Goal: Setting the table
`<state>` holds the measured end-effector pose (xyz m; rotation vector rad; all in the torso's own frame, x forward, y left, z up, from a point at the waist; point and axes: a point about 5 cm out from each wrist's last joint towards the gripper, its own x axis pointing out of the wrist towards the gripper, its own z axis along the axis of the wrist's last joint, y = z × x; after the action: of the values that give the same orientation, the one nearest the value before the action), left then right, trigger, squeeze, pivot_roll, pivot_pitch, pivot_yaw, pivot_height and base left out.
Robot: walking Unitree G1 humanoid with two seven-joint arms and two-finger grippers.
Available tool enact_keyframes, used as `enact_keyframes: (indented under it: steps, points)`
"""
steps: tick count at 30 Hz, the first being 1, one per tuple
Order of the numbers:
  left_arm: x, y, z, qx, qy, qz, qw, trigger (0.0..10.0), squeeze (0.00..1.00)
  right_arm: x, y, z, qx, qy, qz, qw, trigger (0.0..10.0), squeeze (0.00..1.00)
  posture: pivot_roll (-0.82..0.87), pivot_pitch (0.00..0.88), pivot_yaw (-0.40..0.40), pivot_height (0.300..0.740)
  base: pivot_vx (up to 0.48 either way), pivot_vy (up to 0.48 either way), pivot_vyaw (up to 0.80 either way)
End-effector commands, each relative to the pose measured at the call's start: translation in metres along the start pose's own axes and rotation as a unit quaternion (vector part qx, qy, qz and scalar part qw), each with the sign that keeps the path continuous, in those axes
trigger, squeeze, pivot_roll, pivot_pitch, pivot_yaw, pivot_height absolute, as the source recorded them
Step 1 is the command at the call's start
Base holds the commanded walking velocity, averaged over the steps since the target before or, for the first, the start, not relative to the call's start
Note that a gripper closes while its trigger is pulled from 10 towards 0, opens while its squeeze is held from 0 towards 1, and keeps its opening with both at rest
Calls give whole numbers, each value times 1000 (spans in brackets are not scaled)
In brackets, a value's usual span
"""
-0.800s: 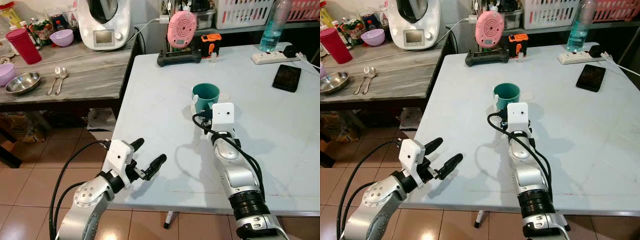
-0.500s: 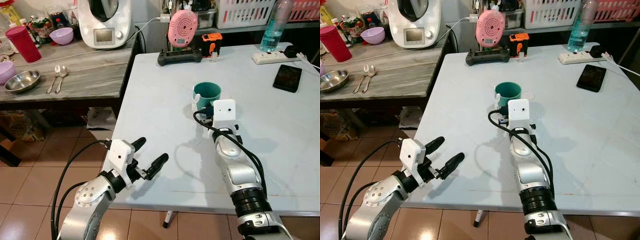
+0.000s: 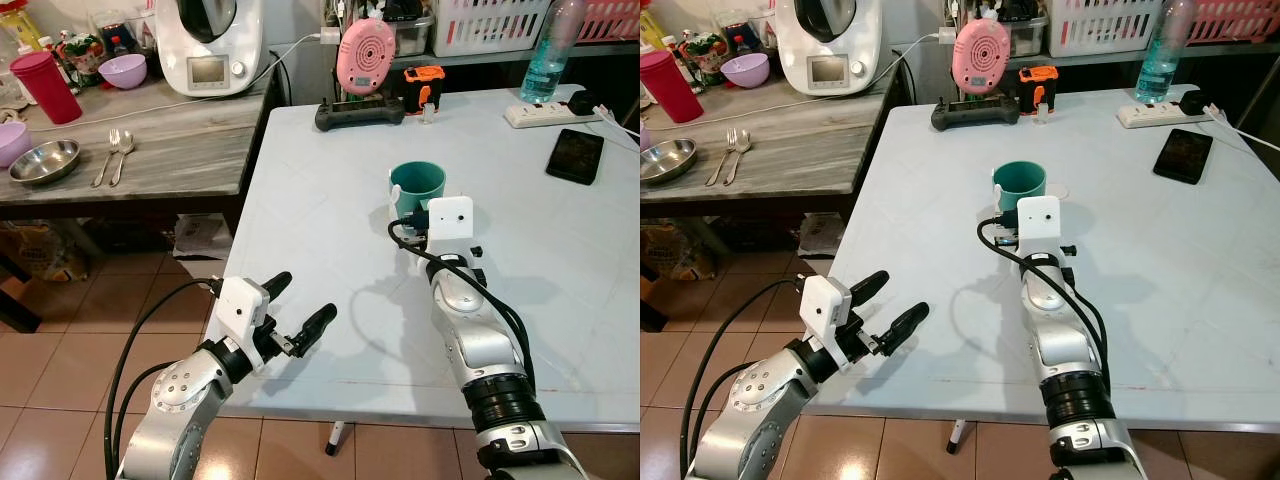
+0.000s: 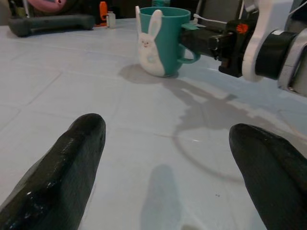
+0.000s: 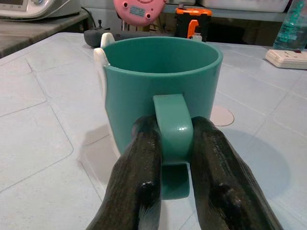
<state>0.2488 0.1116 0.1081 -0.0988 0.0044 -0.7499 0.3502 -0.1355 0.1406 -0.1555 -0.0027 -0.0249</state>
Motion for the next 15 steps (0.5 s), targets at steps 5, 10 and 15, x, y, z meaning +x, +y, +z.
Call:
enact_keyframes:
  steps: [5, 10, 15]
  points:
    - [-3, 23, 4, 43, 5, 106, 993, 10000, 0, -9, -10, 4, 18, -17, -13, 1000, 0, 0, -147, 48, 101, 740, 0, 0, 0]
    - [-3, 38, 5, 48, 9, 169, 985, 10000, 0, -23, -21, 9, 34, -44, -26, 998, 10000, 0, -152, 39, 107, 740, 0, 0, 0]
    - [-2, 47, 7, 38, 12, 187, 982, 10000, 0, -39, -29, 12, 36, -65, -33, 997, 10000, 0, -165, 29, 117, 740, 0, 0, 0]
